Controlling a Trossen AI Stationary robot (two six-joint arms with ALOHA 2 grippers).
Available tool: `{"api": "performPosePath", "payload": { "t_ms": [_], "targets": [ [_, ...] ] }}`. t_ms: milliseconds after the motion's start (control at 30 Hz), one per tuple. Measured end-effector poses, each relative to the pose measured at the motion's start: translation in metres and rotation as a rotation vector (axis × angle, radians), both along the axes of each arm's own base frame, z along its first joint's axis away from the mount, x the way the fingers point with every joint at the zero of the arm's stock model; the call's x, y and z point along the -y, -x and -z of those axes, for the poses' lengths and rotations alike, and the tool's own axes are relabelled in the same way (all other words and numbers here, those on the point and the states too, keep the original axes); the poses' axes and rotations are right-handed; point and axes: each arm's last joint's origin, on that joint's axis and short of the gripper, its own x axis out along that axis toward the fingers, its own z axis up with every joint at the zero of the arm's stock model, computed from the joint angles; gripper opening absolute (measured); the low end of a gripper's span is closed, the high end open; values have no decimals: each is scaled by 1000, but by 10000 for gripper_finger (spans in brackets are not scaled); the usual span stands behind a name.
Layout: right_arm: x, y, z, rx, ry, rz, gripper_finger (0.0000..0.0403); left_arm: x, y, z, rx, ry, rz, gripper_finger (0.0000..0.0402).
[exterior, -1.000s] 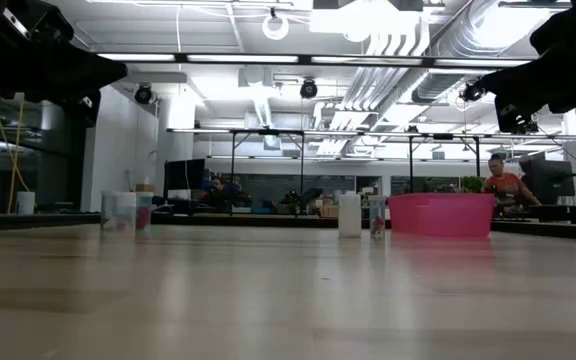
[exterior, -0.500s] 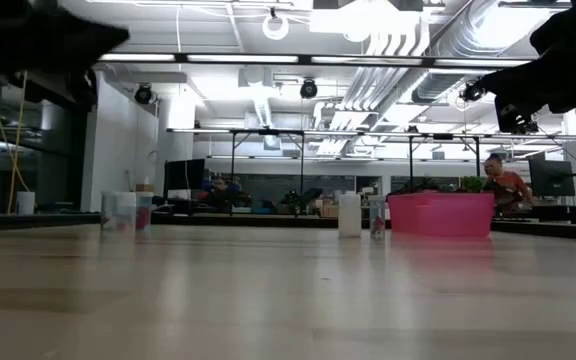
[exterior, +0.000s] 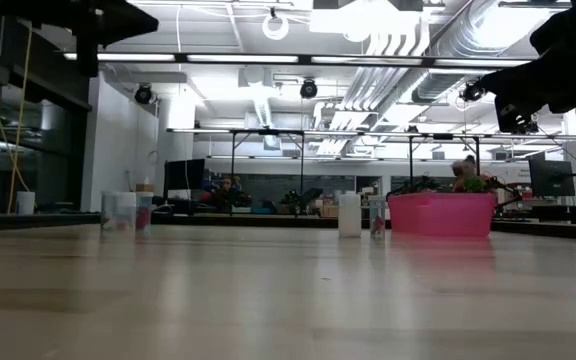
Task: Pick and place medicine bottles into bin by pill shape (circle, oval)
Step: Put the blue capsule bottle into the red bin
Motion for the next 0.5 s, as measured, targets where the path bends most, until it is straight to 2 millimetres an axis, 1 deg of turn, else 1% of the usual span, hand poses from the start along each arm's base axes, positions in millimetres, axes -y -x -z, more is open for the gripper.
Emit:
{"api": "performPosePath", "payload": {
  "t_ms": [133, 267, 400, 500],
  "targets": [
    [0, 0, 0, 0, 0, 0, 0, -5, -4, -20, -217, 54, -58, 76],
    [0, 0, 0, 0, 0, 0, 0, -13, -2, -29, -410, 141, -105, 145],
    [0, 0, 0, 0, 0, 0, 0, -26, -4, -23, -567, 254, -159, 203],
    [0, 0, 0, 0, 0, 0, 0, -41, -8, -12, -651, 378, -143, 232]
  ]
}}
